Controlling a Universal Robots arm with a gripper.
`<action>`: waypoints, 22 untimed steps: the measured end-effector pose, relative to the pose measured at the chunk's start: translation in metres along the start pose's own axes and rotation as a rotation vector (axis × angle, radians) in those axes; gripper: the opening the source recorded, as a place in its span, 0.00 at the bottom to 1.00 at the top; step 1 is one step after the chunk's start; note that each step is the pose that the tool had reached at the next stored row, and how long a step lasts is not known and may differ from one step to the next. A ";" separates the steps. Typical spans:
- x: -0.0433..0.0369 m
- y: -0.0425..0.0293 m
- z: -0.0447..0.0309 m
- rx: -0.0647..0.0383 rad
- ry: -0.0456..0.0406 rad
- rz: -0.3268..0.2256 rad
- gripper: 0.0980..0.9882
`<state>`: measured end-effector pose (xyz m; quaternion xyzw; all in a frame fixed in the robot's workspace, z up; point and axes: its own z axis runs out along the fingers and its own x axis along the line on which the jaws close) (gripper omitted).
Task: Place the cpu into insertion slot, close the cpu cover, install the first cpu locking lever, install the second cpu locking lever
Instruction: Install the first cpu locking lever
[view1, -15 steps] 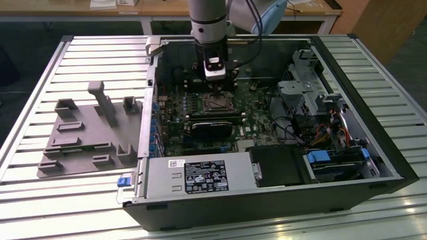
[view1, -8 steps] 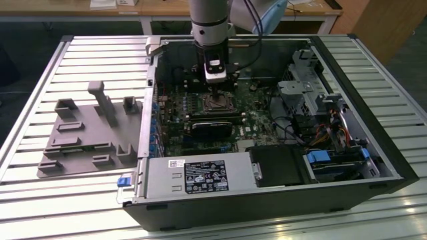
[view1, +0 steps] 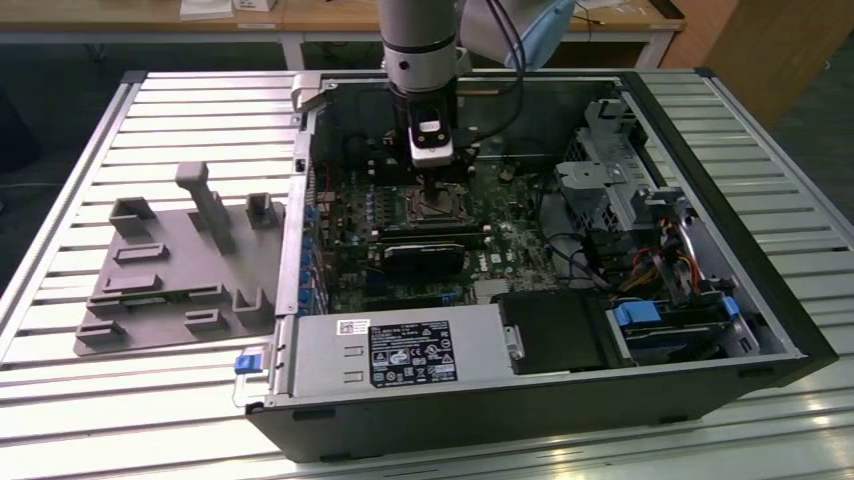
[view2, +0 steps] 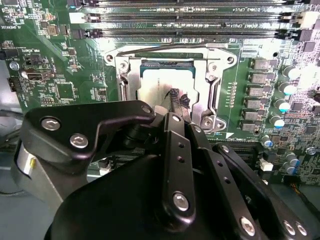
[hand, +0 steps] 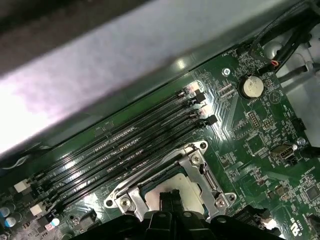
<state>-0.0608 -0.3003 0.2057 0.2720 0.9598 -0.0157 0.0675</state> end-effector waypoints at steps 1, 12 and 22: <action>0.0000 0.0000 0.0000 0.000 0.0000 -0.002 0.01; -0.0001 0.0000 0.0000 0.000 -0.0093 -0.120 0.01; 0.0001 0.0000 0.0010 -0.005 -0.0171 -0.279 0.01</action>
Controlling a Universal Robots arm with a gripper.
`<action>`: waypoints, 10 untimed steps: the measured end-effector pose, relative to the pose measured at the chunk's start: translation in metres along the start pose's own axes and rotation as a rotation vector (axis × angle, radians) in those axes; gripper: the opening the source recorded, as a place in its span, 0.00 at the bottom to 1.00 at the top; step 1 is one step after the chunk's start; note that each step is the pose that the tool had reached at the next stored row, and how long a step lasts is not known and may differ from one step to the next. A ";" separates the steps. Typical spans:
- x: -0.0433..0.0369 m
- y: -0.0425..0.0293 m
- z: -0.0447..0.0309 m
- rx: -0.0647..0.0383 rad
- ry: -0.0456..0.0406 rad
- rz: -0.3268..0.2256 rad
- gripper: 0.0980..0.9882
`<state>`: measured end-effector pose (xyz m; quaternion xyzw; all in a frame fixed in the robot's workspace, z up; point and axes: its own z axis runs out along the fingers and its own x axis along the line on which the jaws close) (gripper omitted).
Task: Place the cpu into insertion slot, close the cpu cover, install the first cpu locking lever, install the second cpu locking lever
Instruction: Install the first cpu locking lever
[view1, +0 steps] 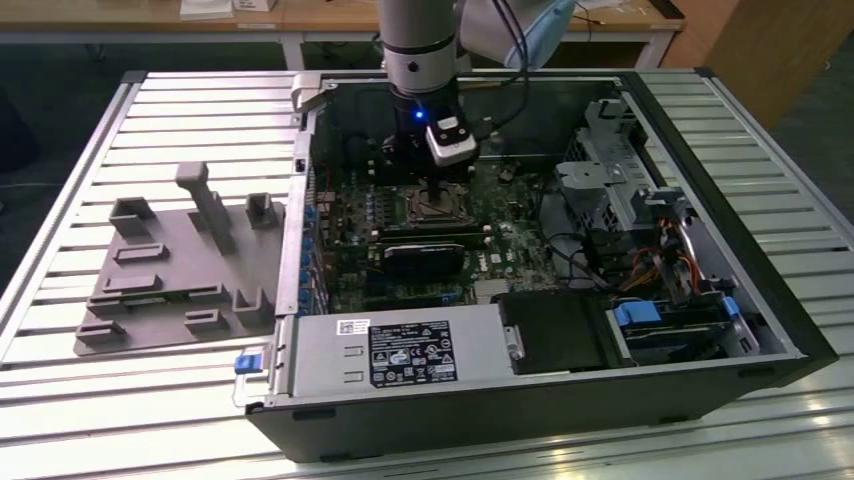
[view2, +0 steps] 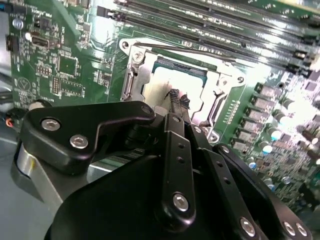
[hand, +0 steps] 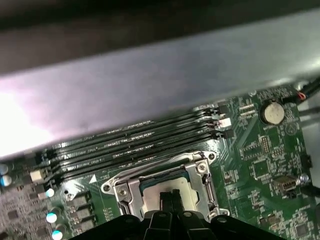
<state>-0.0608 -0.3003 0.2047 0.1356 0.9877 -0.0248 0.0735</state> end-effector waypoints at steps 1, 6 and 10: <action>0.0000 0.0000 0.0002 0.003 -0.0006 -0.014 0.01; 0.0001 0.0000 0.0008 0.019 -0.0024 -0.077 0.01; 0.0002 0.0000 0.0009 0.011 -0.0055 -0.142 0.01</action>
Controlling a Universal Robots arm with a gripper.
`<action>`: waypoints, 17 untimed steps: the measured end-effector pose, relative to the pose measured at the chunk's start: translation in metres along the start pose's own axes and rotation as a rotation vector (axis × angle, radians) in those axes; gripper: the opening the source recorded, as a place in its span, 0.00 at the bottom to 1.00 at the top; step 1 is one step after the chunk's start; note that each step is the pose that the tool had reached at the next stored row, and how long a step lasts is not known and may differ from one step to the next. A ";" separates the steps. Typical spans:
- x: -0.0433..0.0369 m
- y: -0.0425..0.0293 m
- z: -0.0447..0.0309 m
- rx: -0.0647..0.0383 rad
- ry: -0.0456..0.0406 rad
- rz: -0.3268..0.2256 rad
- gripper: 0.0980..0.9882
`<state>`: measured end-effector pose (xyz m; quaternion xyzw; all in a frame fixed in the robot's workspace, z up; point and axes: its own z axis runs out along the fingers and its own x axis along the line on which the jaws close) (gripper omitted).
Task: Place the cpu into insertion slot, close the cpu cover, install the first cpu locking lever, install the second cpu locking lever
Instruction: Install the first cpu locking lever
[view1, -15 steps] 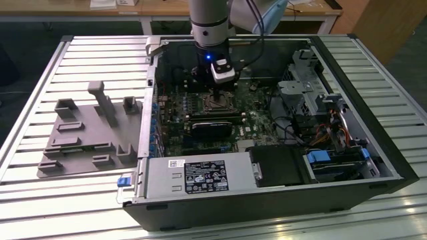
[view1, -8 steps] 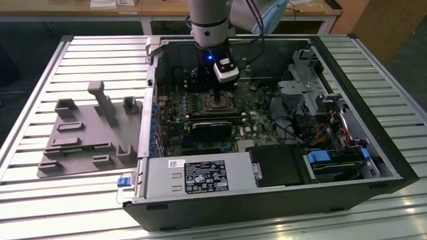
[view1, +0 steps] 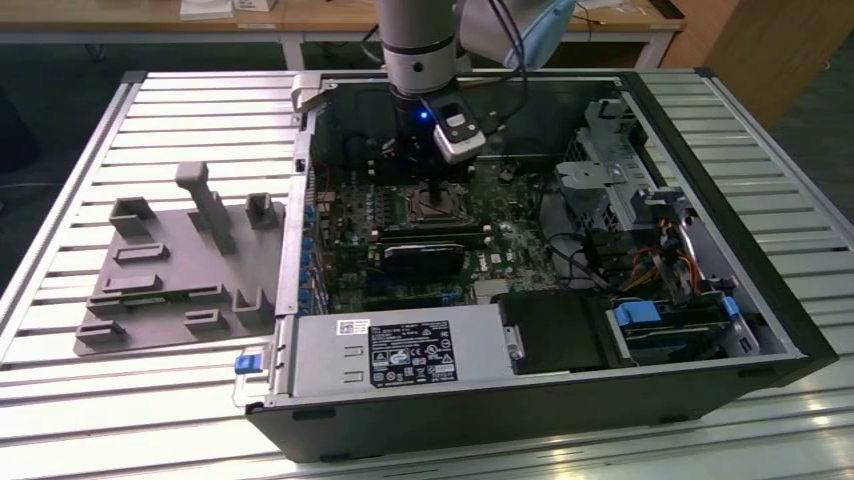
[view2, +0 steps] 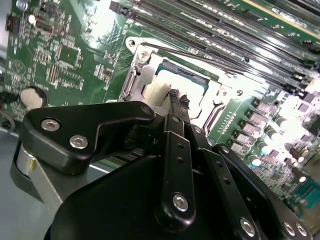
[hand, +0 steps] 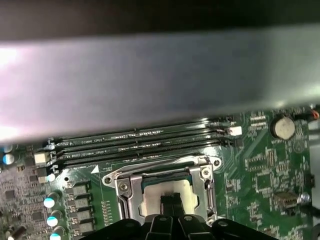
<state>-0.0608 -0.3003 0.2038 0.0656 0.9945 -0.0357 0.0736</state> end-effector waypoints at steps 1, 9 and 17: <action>0.0000 0.0000 0.0000 -0.002 -0.0007 -0.010 0.01; -0.0016 -0.0006 -0.0102 -0.003 -0.0012 -0.020 0.01; -0.0041 -0.0016 -0.0266 -0.003 -0.0020 -0.020 0.01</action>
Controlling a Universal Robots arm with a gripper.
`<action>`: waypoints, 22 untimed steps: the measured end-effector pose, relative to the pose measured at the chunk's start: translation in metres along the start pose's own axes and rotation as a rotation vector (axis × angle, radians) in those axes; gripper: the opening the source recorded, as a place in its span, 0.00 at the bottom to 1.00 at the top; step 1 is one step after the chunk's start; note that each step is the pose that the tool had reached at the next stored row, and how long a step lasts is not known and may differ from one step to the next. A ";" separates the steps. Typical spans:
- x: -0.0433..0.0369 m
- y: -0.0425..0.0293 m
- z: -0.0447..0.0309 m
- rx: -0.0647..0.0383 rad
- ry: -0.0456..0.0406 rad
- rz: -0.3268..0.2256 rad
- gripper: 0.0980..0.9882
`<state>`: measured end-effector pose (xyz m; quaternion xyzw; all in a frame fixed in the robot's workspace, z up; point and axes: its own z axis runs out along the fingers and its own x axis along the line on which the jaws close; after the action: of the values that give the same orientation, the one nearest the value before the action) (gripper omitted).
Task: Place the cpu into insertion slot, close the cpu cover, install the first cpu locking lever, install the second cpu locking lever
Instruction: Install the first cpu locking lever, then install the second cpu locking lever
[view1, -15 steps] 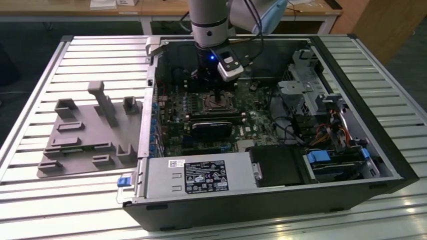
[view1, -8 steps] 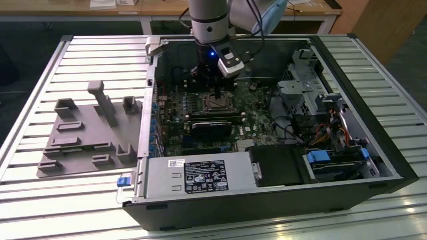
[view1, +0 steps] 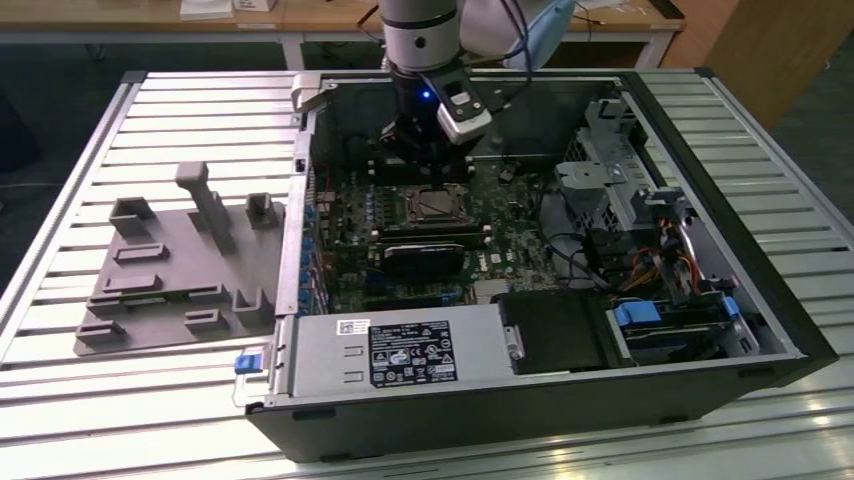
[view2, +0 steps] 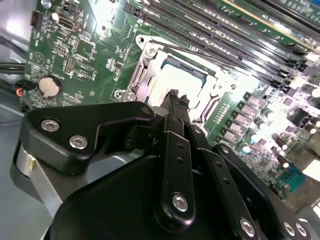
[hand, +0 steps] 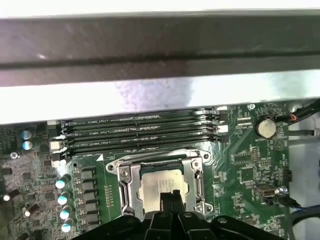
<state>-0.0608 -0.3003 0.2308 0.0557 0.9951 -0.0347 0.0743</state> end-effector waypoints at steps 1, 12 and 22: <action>-0.0003 -0.0001 -0.0016 0.000 -0.0001 0.000 0.01; -0.0006 -0.0015 -0.0035 0.012 0.0053 0.087 0.01; -0.0008 -0.0028 -0.0033 0.012 0.0057 0.091 0.01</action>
<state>-0.0608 -0.3030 0.2343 0.1016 0.9915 -0.0373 0.0727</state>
